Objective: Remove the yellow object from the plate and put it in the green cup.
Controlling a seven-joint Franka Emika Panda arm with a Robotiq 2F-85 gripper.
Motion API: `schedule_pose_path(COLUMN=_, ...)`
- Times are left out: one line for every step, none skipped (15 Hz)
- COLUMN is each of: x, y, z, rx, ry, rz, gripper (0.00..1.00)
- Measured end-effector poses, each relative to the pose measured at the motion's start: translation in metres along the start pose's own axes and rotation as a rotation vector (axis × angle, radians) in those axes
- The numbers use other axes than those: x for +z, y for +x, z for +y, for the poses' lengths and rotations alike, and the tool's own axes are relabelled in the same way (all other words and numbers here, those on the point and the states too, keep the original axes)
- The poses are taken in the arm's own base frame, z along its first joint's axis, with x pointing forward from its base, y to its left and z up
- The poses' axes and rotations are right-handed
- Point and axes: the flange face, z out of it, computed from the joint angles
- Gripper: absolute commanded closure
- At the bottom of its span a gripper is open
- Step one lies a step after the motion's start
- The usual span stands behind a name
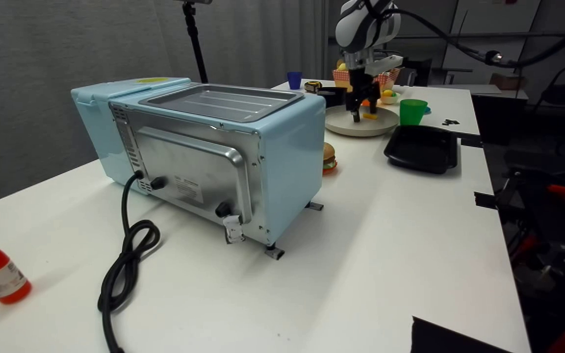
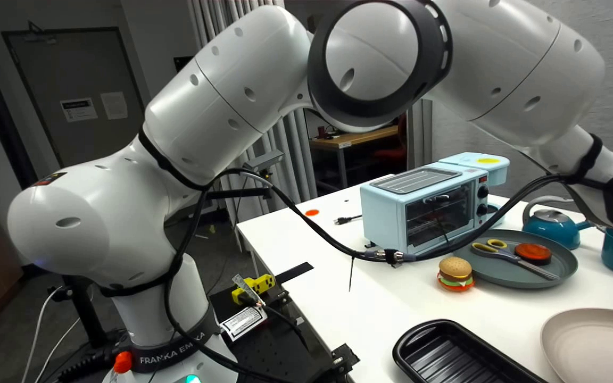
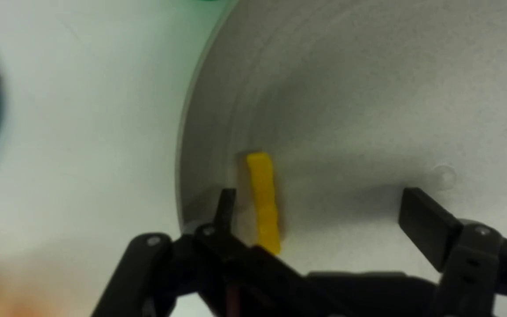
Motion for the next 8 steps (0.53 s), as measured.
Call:
schedule_pose_path(x=-0.0003, y=0.0007, z=0.0003, rx=-0.002, ry=0.000, rz=0.001, gripper=0.39)
schedule_pose_path(x=-0.0015, y=0.0018, z=0.0004, rx=-0.003, ry=0.000, rz=0.005, gripper=0.47)
schedule_pose_path(x=-0.0026, y=0.0029, z=0.0005, rx=-0.004, ry=0.001, rz=0.007, gripper=0.56)
schedule_pose_path(x=-0.0035, y=0.0039, z=0.0005, rx=-0.004, ry=0.001, rz=0.010, gripper=0.63)
schedule_pose_path(x=-0.0041, y=0.0046, z=0.0007, rx=-0.003, ry=0.002, rz=0.012, gripper=0.72)
schedule_pose_path(x=-0.0045, y=0.0051, z=0.0009, rx=-0.003, ry=0.003, rz=0.014, gripper=0.78)
schedule_pose_path(x=-0.0049, y=0.0057, z=0.0012, rx=-0.003, ry=0.003, rz=0.016, gripper=0.85)
schedule_pose_path(x=-0.0058, y=0.0063, z=0.0022, rx=-0.002, ry=0.003, rz=0.019, gripper=0.94)
